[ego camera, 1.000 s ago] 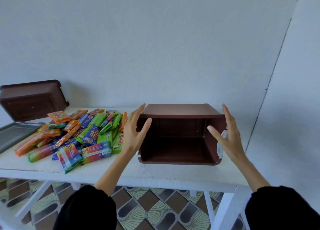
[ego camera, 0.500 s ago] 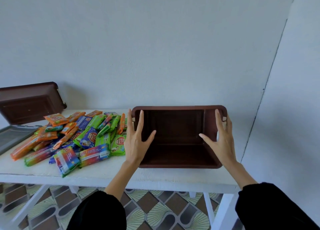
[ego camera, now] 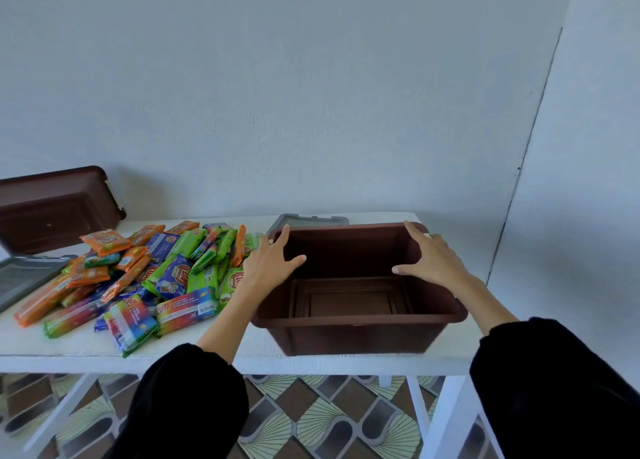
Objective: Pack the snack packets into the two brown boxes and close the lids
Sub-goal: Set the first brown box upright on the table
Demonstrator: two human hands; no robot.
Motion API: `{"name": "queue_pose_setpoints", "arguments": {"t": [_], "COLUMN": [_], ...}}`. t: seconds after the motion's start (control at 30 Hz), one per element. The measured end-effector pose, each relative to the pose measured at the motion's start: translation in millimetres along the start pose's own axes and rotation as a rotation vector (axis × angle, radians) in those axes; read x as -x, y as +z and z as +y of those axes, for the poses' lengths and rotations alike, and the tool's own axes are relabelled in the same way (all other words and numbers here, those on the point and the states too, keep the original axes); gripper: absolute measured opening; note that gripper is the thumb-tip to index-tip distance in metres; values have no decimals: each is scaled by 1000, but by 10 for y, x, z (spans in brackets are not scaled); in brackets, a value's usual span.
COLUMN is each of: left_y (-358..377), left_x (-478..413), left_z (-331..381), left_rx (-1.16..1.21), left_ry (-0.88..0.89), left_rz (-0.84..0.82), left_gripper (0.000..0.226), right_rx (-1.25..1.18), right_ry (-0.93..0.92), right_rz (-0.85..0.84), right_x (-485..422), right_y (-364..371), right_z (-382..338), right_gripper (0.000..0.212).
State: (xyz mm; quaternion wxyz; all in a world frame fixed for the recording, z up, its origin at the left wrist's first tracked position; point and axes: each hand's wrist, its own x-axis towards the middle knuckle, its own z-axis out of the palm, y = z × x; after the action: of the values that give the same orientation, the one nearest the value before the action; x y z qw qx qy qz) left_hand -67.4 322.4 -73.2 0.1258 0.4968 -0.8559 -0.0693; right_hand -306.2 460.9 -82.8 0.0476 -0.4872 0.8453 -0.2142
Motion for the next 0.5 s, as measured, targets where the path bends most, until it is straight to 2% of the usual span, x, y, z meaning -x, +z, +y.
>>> {"name": "queue_pose_setpoints", "arguments": {"t": [0.13,0.23,0.37,0.5], "left_y": [100,136,112,82], "left_x": [-125,-185,-233,-200], "left_z": [-34,-113,-275,-326], "left_rx": [-174,-154,106,232], "left_ry": [-12,3,28,89], "left_rz": [-49,-37,-91,-120], "left_gripper": [76,76,71,69], "right_rx": [248,276,-138,-440], "right_ry": [17,-11,7,-7], "right_rz": [41,57,9,-32], "right_x": [3,-10,-79,-32], "right_y": [93,128,10,-49], "right_z": [-86,-44,126,215], "right_gripper": [88,81,72,54]}}
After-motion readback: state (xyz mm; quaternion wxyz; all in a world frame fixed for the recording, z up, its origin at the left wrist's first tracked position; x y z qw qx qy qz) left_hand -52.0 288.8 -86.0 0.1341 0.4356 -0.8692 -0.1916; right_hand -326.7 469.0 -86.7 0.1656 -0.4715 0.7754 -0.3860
